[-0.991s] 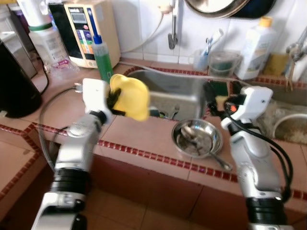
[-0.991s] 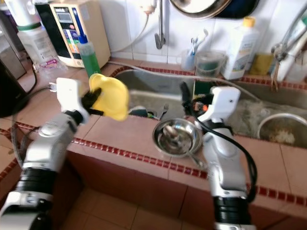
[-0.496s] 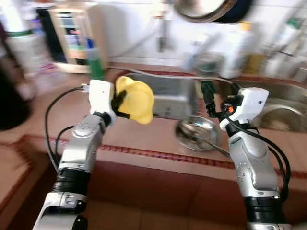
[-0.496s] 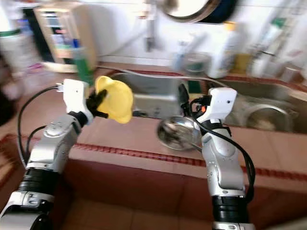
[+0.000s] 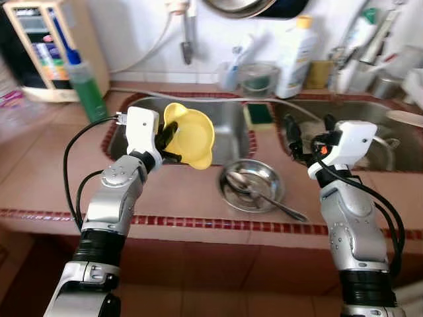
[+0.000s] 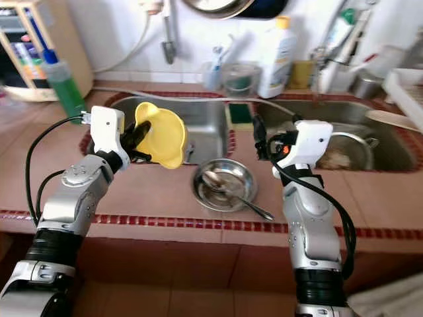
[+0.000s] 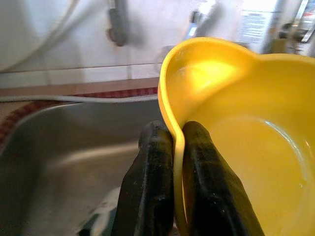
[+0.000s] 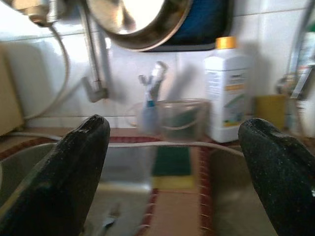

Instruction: Kitchen organization

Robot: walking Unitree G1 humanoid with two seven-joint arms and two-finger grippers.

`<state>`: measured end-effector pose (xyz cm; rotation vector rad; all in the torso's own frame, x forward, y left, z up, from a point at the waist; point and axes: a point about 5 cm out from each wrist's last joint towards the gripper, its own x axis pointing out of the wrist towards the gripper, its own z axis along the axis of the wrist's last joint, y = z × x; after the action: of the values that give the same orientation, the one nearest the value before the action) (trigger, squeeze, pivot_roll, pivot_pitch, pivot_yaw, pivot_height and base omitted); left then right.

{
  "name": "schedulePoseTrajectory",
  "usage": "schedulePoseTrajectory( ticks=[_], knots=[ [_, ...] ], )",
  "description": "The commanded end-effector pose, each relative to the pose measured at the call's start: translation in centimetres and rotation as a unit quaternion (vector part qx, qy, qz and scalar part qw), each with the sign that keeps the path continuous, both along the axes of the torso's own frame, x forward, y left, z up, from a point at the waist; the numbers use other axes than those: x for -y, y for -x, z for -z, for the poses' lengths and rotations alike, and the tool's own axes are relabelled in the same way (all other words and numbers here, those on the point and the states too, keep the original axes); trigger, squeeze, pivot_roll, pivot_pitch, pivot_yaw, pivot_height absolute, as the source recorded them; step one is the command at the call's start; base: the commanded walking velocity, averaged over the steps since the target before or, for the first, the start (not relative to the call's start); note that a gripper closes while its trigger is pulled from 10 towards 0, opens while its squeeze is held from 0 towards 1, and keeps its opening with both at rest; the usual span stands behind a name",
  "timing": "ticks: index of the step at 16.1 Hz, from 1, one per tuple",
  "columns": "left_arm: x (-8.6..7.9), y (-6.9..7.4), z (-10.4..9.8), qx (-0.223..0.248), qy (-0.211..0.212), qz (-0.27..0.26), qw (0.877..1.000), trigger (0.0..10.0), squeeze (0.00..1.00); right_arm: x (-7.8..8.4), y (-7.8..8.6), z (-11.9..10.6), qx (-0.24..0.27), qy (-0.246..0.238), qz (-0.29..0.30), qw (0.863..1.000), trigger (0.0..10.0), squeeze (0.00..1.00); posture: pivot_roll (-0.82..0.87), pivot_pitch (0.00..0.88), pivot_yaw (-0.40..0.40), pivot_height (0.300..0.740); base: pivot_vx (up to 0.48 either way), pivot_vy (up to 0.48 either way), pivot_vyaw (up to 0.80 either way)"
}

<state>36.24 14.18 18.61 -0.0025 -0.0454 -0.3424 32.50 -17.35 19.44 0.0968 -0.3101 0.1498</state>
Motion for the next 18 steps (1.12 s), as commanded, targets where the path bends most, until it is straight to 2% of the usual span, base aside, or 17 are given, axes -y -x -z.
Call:
schedulePoseTrajectory(
  ticks=[1, 12, 14, 18],
  knots=[
    [-0.21, -0.11, -0.69, 0.015, -0.002, 0.001, 1.0, 10.0, 0.0, -0.28, -0.06, -0.55, 0.013, 0.001, -0.009, 1.0, 10.0, 0.0, -0.17, 0.0, 0.047, 0.74, 0.0, 0.0, 0.0],
    [0.04, -0.01, -0.57, 0.014, -0.009, 0.011, 1.0, 10.0, 0.0, -0.22, 0.08, -0.59, 0.017, 0.005, -0.013, 1.0, 10.0, 0.0, -0.17, 0.0, 0.046, 0.74, 0.297, 0.0, 0.0],
    [0.11, 0.01, -0.57, 0.013, -0.01, 0.013, 1.0, 10.0, 0.0, -0.18, -0.08, -0.37, 0.005, 0.002, -0.01, 1.0, 10.0, 0.0, -0.17, 0.0, 0.046, 0.74, 0.307, 0.0, 0.0],
    [0.2, 0.03, -0.4, 0.008, -0.016, 0.015, 1.0, 10.0, 0.0, -0.17, -0.03, -0.36, 0.005, 0.001, -0.012, 1.0, 10.0, 0.0, -0.16, 0.0, 0.045, 0.74, 0.218, 0.0, -0.69]
  ],
)
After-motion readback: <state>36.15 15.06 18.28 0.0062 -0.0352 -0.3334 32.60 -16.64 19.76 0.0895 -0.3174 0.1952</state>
